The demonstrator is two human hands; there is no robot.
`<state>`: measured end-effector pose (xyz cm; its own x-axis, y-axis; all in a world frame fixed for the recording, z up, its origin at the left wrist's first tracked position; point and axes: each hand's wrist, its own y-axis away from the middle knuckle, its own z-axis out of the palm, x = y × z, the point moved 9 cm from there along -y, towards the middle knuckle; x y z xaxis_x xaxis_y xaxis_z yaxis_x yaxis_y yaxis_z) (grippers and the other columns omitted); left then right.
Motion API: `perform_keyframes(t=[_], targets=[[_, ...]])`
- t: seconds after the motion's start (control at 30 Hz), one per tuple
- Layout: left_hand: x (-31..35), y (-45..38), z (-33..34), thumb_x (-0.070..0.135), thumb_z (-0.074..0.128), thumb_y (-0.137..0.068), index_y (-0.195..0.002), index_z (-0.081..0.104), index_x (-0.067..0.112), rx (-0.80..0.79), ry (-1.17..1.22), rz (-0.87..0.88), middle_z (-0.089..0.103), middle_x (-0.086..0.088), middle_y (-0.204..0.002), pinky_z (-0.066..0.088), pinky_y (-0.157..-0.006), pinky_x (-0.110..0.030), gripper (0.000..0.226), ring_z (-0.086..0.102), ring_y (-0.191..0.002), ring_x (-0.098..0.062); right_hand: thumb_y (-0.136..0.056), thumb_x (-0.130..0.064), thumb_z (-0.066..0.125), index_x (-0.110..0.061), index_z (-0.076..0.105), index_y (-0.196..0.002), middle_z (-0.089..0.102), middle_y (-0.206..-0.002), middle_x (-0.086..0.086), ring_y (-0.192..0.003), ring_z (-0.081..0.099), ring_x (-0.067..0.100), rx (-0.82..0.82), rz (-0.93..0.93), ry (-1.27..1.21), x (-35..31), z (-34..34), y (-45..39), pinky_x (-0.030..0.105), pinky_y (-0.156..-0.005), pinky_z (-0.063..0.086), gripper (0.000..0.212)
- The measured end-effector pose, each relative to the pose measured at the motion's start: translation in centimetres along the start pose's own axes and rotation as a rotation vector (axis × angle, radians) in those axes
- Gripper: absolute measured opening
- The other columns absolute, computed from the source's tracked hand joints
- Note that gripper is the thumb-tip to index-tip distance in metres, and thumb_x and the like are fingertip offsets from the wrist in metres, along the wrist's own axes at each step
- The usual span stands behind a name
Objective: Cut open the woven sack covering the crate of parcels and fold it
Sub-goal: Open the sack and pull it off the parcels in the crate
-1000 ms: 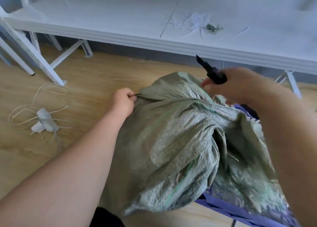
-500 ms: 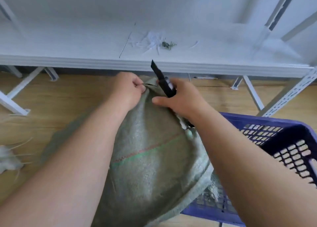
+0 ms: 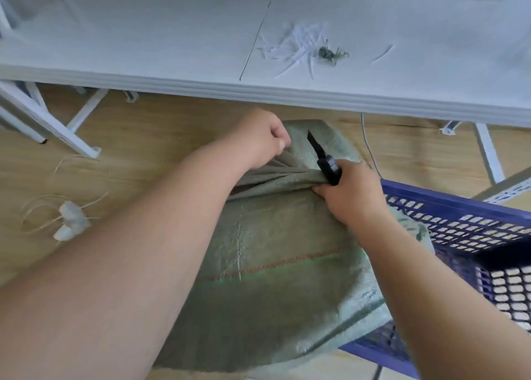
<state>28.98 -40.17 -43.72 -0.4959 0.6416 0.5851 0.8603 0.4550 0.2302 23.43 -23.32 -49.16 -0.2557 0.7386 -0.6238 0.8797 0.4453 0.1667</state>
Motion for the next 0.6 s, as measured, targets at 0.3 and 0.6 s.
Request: perform_keyframes(t=[0.3, 0.6], targets=[[-6.2, 5.8, 0.8, 0.017, 0.067, -0.085, -0.095, 0.070, 0.028, 0.026, -0.277, -0.167, 0.065, -0.001, -0.106, 0.047, -0.083, -0.038, 0.015, 0.059, -0.102, -0.028, -0.081, -0.018, 0.072, -0.022, 0.059, -0.085, 0.064, -0.081, 0.003, -0.079, 0.059, 0.028, -0.031, 0.175, -0.030, -0.5, -5.5, 2.7, 0.032, -0.059, 0.043, 0.015], [3.6, 11.7, -4.9, 0.020, 0.064, -0.089, -0.092, 0.070, 0.026, 0.097, -0.106, -0.203, 0.070, 0.001, -0.097, 0.044, -0.068, -0.030, 0.010, 0.063, -0.092, -0.024, -0.073, -0.010, 0.071, -0.022, 0.063, -0.119, 0.059, -0.119, -0.002, -0.100, 0.056, 0.018, -0.087, 0.070, -0.048, -6.0, -11.8, 8.4, 0.018, -0.075, 0.034, 0.048]])
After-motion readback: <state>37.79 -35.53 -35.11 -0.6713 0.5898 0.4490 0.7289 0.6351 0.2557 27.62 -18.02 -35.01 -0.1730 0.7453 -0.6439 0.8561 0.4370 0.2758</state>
